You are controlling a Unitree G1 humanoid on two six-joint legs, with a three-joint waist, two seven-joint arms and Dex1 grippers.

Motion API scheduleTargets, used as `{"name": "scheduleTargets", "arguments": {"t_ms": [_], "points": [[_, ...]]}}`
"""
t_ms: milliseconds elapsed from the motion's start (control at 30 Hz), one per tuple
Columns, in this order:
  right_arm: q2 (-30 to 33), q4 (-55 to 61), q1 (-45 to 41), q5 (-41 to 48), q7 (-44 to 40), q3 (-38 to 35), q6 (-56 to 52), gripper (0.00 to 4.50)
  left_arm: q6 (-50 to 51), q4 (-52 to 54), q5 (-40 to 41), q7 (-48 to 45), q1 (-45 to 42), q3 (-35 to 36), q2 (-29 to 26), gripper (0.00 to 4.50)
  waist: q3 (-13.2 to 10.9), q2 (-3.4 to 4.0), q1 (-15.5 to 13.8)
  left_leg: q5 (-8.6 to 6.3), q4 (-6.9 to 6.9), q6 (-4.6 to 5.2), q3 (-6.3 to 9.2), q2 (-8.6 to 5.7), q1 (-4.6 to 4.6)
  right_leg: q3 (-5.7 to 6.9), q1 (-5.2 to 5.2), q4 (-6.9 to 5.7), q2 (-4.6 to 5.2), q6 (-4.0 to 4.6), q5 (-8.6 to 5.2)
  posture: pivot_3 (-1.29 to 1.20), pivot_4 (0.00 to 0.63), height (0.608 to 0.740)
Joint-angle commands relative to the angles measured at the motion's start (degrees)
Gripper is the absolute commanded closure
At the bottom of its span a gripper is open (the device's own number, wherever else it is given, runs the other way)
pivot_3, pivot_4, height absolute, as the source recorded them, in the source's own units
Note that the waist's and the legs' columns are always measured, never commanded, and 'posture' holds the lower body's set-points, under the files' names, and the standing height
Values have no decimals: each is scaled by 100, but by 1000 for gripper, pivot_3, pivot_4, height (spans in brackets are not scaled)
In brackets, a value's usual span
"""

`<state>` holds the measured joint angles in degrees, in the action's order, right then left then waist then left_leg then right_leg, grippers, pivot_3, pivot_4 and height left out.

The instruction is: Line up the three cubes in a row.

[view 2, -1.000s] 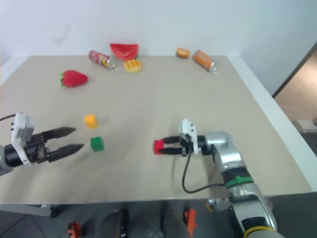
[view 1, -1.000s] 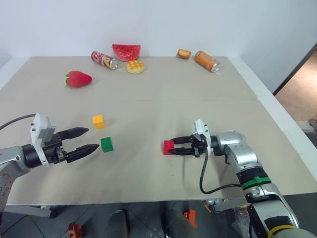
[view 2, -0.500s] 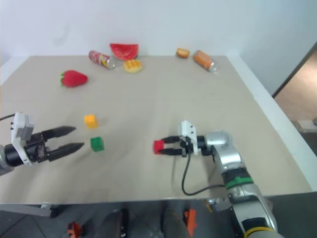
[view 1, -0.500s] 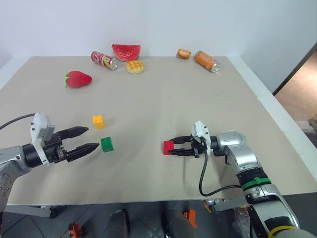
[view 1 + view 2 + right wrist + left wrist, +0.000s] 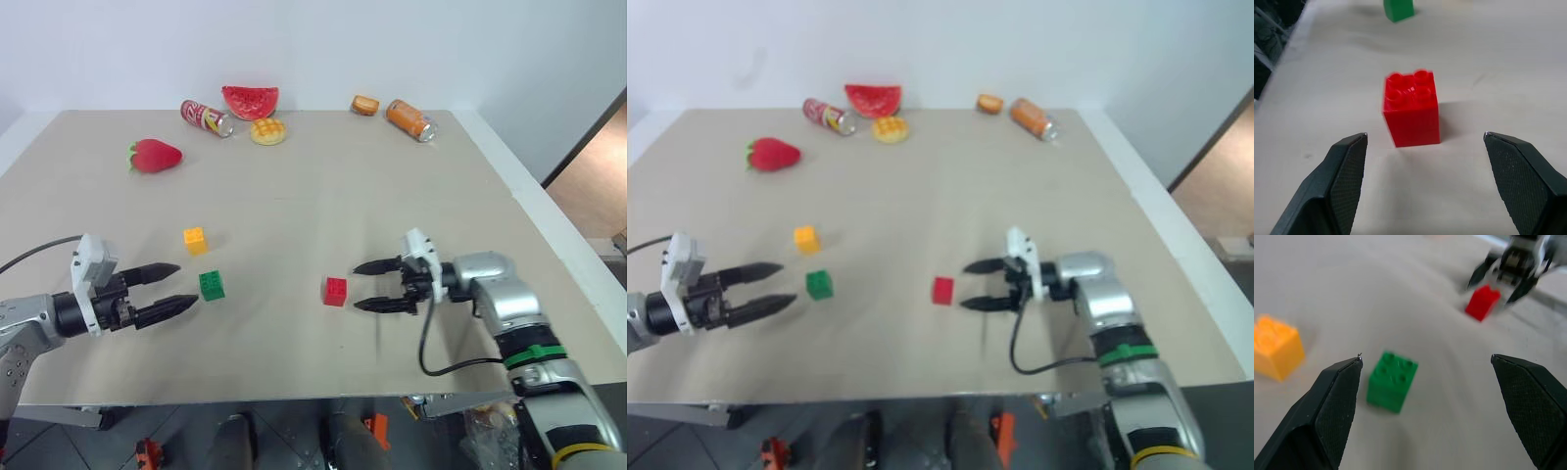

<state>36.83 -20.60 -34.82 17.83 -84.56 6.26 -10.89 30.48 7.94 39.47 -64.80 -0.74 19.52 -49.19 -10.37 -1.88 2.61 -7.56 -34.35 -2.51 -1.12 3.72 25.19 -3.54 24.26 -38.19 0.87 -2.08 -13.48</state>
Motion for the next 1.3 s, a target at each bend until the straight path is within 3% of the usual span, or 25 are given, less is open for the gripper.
{"name": "scheduleTargets", "arguments": {"t_ms": [33, 233, 533, 767, 1000, 1200, 1300], "points": [[329, 368, -247, 248, -183, -343, -47, 571, -593, -319, -646, -328, 208, -222, -282, 148, 0, 0, 4, 0, 1, 0, 0, 0, -1, 0, 0, 0, 0, 1, 0, 0, 150, 740], [353, 678, -477, 655, 181, -751, -380, 571, -1046, -744, -1029, -344, 86, -427, -155, 148, -1, 1, 2, -2, 4, -1, -13, 0, 1, -5, 11, 1, 9, 4, 0, 0, 150, 740], [131, 2260, 147, 1109, 832, -756, -1000, 571, -1862, -1732, -1626, -383, -968, -1125, 336, 148, -1, 1, -37, -6, 5, 5, -22, -2, 16, -3, 13, 4, 15, -2, -4, 0, 150, 740], [214, 2452, 275, 1189, 983, -808, -1126, 571, -2318, -2463, -1862, -644, -1516, -1447, 612, 148, 0, 0, -33, -6, 1, 7, -22, -1, 13, -4, 11, 2, 11, -4, 0, 0, 150, 740], [282, 2492, 361, 1217, 1043, -826, -1137, 571, -2289, -2498, -1812, -855, -1662, -1554, 787, 148, 0, 1, -47, -6, -2, 7, -22, -4, 14, -4, 6, 3, 14, -9, -1, 0, 150, 740], [262, 2475, 390, 1200, 1069, -783, -1089, 522, -2089, -2271, -1687, -848, -1681, -1578, 954, 1926, 0, 1, -44, -6, -4, 7, -22, -3, 13, -4, 6, 3, 12, -10, 1, 0, 150, 740], [229, 2459, 376, 1196, 1084, -747, -1069, 522, -1923, -2116, -1664, -822, -1654, -1583, 1009, 3026, 0, 1, -43, -6, -4, 7, -21, -3, 14, -5, 7, 2, 12, -12, 1, 0, 150, 740]]}}
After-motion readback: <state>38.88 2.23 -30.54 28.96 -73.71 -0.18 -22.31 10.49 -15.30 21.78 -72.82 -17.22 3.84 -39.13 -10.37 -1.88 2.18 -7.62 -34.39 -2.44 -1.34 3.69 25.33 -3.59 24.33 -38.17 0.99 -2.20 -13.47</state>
